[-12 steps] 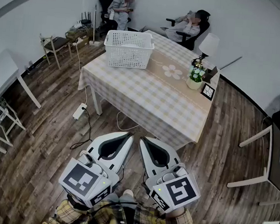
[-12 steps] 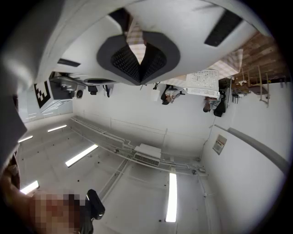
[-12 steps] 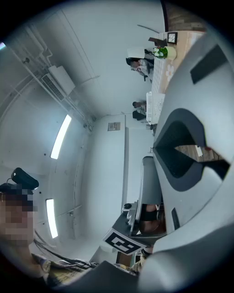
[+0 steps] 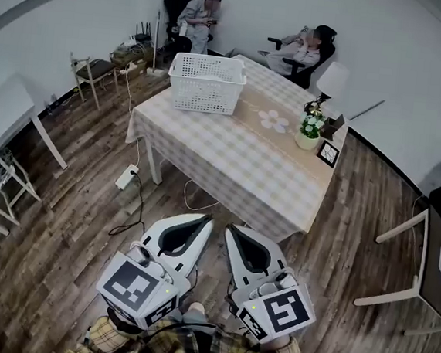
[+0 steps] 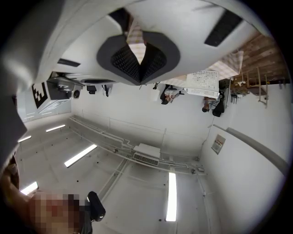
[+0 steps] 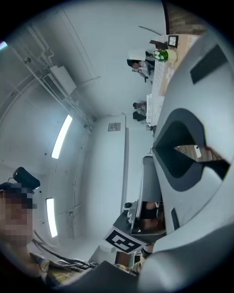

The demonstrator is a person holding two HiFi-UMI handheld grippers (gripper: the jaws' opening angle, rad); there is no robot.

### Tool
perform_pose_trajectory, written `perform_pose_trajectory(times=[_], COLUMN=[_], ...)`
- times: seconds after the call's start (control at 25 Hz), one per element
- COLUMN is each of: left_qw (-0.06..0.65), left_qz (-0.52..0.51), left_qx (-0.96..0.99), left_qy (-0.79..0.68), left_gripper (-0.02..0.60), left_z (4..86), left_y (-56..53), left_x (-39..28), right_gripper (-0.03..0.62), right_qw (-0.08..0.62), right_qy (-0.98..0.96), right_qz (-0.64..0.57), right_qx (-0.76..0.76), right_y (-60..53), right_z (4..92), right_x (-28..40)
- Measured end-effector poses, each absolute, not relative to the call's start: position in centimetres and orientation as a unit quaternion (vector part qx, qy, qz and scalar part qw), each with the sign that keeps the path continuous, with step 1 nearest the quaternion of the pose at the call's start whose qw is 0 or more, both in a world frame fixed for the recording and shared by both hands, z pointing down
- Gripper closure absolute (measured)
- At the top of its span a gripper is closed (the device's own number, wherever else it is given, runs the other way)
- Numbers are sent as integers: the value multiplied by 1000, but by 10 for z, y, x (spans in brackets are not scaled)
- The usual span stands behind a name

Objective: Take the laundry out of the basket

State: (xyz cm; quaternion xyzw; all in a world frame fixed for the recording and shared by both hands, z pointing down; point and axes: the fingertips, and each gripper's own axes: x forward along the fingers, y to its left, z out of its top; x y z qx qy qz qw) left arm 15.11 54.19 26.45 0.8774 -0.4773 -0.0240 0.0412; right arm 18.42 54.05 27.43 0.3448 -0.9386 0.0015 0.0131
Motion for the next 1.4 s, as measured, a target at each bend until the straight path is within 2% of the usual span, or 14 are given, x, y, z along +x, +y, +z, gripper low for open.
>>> perform_pose_trajectory(times=[0.36,0.64,0.92,1.4], left_qw=[38,43,44,47], left_qz=[-25,-27,-29,-19], left_qx=[861,848,847,857], left_qy=[-506,-527,-529,-513], left_gripper=[571,571,571,571], left_z=[270,271,275,267], left_y=[552,537,490,377], left_x=[152,136,105,16], right_gripper=[589,589,589,588], right_qw=[9,13,26,36], right_qy=[-941,-945,-948,-945], right_qz=[4,13,16,25], right_qx=[339,327,318,325], right_y=[546,529,485,374], right_z=[281,288,298,294], right_x=[208,199,163,65])
